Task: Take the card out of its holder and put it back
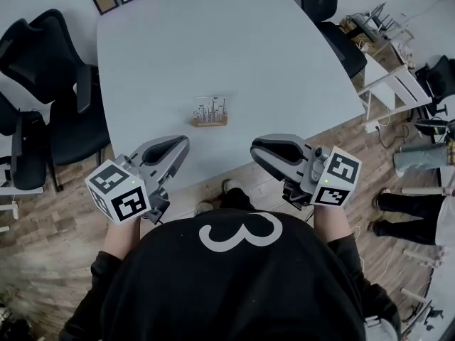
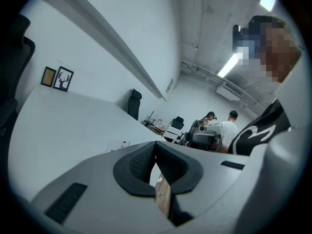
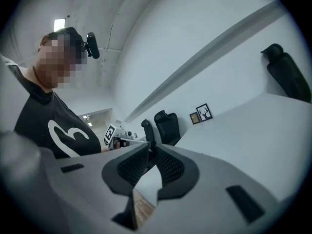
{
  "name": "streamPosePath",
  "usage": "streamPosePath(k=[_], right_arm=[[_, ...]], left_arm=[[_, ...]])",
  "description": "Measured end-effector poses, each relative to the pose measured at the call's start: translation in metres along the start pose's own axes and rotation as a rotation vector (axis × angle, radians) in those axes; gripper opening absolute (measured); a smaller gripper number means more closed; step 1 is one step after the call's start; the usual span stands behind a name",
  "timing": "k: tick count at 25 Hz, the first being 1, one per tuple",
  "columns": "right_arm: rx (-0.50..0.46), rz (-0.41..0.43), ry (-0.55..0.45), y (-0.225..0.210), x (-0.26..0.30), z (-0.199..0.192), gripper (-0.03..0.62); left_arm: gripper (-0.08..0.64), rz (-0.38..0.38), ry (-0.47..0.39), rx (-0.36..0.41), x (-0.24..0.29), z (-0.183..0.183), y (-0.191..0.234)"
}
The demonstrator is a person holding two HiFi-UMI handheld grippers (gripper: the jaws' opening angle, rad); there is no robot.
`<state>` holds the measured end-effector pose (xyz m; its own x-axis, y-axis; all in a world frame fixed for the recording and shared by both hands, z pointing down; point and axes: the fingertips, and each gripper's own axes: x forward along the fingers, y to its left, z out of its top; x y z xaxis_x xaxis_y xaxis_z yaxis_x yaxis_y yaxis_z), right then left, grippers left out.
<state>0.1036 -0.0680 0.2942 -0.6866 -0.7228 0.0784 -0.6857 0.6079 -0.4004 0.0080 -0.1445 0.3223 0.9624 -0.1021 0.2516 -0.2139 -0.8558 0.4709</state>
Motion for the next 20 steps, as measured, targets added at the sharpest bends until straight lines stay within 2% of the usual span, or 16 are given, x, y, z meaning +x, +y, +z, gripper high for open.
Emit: streamPosePath(k=[5,12,20], right_arm=[[0.003,0.094,0.026,-0.037,0.012,0.004,0.067],[-0.126,0.082,0.163,-0.094,0.039,-0.015,0.095],[-0.171,0.122,0.239,-0.141,0.073,-0.039,0.107]], left_arm=[[0.012,0.113,-0.01,-0.016,0.009,0.005,0.012],[0.012,0.258,-0.051,-0.08,0.014,-0.001,0.031],[0.012,0.361,-0.087,-0.123,0.004,-0.01,0.049]])
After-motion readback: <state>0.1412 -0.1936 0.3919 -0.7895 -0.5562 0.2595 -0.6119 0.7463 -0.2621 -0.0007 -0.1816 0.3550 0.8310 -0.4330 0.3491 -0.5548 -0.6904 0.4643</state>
